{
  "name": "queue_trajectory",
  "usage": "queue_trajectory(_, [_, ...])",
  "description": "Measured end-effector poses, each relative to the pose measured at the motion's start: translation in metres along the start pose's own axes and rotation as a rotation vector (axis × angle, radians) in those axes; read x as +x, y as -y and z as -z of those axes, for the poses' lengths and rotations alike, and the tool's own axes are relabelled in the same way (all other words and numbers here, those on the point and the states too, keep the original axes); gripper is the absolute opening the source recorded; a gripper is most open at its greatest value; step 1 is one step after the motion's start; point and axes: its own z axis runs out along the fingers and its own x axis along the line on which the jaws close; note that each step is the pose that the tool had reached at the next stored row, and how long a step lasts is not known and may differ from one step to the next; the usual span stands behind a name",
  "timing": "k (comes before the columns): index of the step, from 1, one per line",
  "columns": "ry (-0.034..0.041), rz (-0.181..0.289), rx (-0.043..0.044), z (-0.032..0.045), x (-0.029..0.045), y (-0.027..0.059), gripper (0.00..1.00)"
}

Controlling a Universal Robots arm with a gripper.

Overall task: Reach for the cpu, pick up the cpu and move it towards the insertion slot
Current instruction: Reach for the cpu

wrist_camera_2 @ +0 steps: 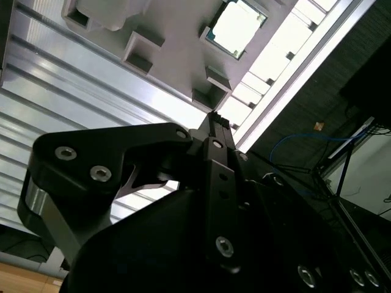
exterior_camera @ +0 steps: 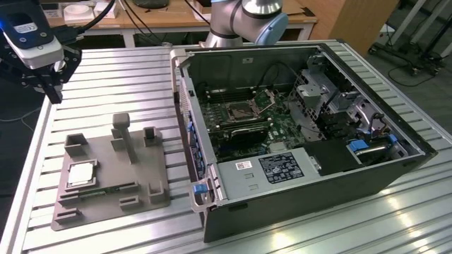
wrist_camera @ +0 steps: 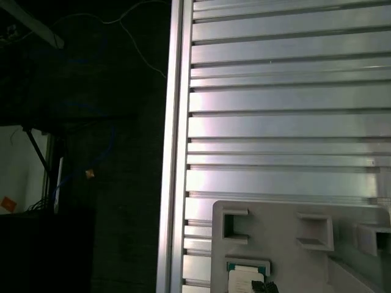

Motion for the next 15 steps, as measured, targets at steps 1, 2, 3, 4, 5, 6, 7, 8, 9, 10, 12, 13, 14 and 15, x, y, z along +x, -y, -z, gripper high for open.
queue_trajectory(1, [0.0000, 0.000, 0.0000, 0.0000, 0.0002, 0.0000, 0.11])
queue_trajectory(2, [0.0000, 0.000, 0.0000, 0.0000, 0.0002, 0.0000, 0.11])
queue_trajectory(3, [0.0000, 0.000, -0.0001, -0.0001, 0.0003, 0.0000, 0.11])
queue_trajectory(4, [0.0001, 0.000, 0.0000, -0.0003, 0.0004, 0.0004, 0.11])
queue_trajectory(5, [0.0001, 0.000, -0.0001, -0.0006, 0.0005, 0.0013, 0.11])
queue_trajectory(6, [-0.0001, 0.000, 0.0000, -0.0009, 0.0005, 0.0024, 0.11])
queue_trajectory(7, [0.0000, 0.001, 0.0000, -0.0012, 0.0005, 0.0034, 0.11])
queue_trajectory(8, [0.0000, 0.001, 0.0000, -0.0015, 0.0005, 0.0043, 0.11])
queue_trajectory(9, [-0.0001, 0.001, 0.0001, -0.0018, 0.0005, 0.0054, 0.11])
queue_trajectory(10, [-0.0001, 0.001, 0.0001, -0.0020, 0.0005, 0.0066, 0.11])
queue_trajectory(12, [-0.0001, 0.001, 0.0000, -0.0025, 0.0006, 0.0091, 0.11])
queue_trajectory(13, [-0.0001, 0.002, 0.0001, -0.0028, 0.0006, 0.0107, 0.11])
queue_trajectory(14, [-0.0001, 0.002, 0.0000, -0.0030, 0.0006, 0.0121, 0.11])
queue_trajectory(15, [-0.0001, 0.002, 0.0000, -0.0032, 0.0006, 0.0135, 0.11])
